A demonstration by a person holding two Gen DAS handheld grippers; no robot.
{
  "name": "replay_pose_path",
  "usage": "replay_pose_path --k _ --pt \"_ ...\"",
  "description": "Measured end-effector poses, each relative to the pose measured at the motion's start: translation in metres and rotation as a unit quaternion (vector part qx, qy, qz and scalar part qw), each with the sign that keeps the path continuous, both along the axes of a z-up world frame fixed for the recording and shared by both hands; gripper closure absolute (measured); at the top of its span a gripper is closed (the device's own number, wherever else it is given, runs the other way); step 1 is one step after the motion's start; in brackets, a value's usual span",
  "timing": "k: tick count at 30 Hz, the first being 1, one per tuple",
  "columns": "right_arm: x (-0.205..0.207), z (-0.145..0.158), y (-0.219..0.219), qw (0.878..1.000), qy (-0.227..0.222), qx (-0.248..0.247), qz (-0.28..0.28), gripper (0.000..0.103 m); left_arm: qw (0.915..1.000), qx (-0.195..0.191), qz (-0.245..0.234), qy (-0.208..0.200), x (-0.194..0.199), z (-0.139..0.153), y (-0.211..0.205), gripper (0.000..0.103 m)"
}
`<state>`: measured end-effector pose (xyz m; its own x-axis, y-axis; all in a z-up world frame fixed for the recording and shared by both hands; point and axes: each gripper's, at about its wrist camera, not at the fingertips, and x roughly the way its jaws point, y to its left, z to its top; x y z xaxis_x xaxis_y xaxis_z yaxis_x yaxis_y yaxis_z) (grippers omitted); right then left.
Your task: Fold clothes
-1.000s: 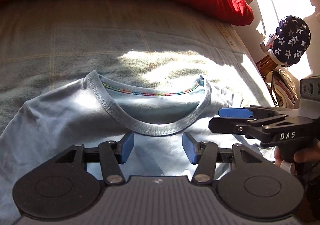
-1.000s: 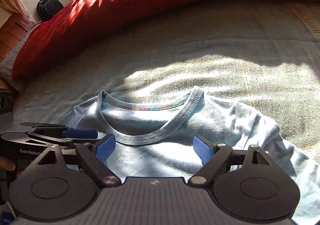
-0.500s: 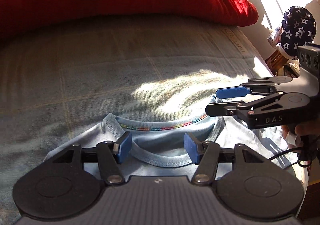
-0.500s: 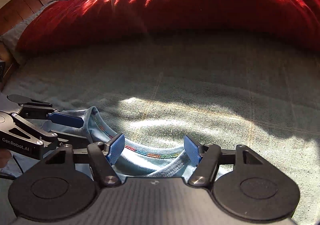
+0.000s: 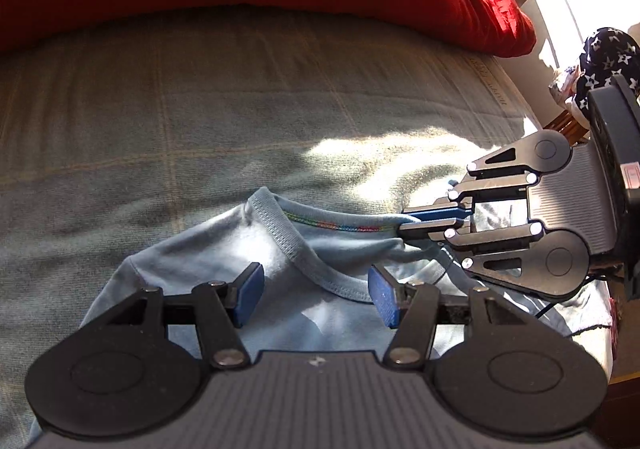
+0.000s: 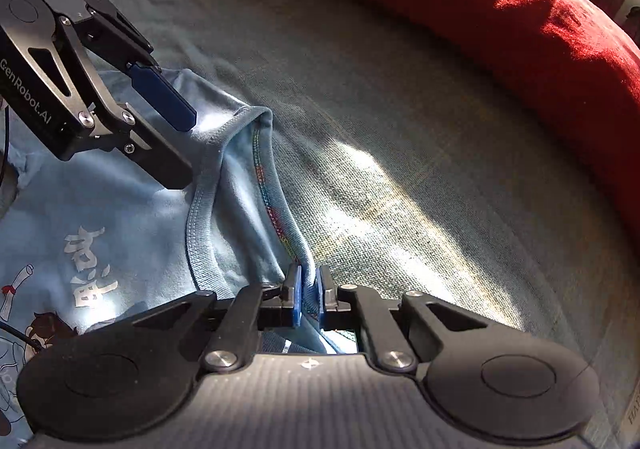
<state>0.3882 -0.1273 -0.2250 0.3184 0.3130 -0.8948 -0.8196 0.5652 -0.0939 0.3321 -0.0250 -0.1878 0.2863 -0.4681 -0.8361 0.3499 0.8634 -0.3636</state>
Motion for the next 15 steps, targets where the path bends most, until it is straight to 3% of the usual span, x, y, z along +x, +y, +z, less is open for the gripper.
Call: replay_pose_path --k 2,5,7,11,15 --pt "0.000 -0.001 0.003 1.000 -0.021 -0.011 -0.002 0.097 1.0000 -0.002 -0.003 0.000 -0.001 0.001 0.000 0.046" --pt "0.014 0.005 -0.003 0.998 -0.020 0.015 -0.055 0.096 1.0000 -0.007 -0.004 -0.002 0.001 0.002 -0.002 0.045" --pt "0.019 0.013 -0.011 0.994 -0.013 0.039 -0.098 0.087 0.9999 -0.009 -0.006 0.000 0.003 0.002 -0.005 0.045" --pt "0.011 0.028 -0.046 0.982 0.034 0.075 -0.167 0.080 0.9997 -0.016 -0.019 0.000 0.000 0.001 -0.006 0.045" --pt "-0.006 0.015 -0.070 0.965 0.088 0.084 -0.234 0.077 0.9985 -0.034 -0.026 0.034 0.011 -0.015 -0.012 0.043"
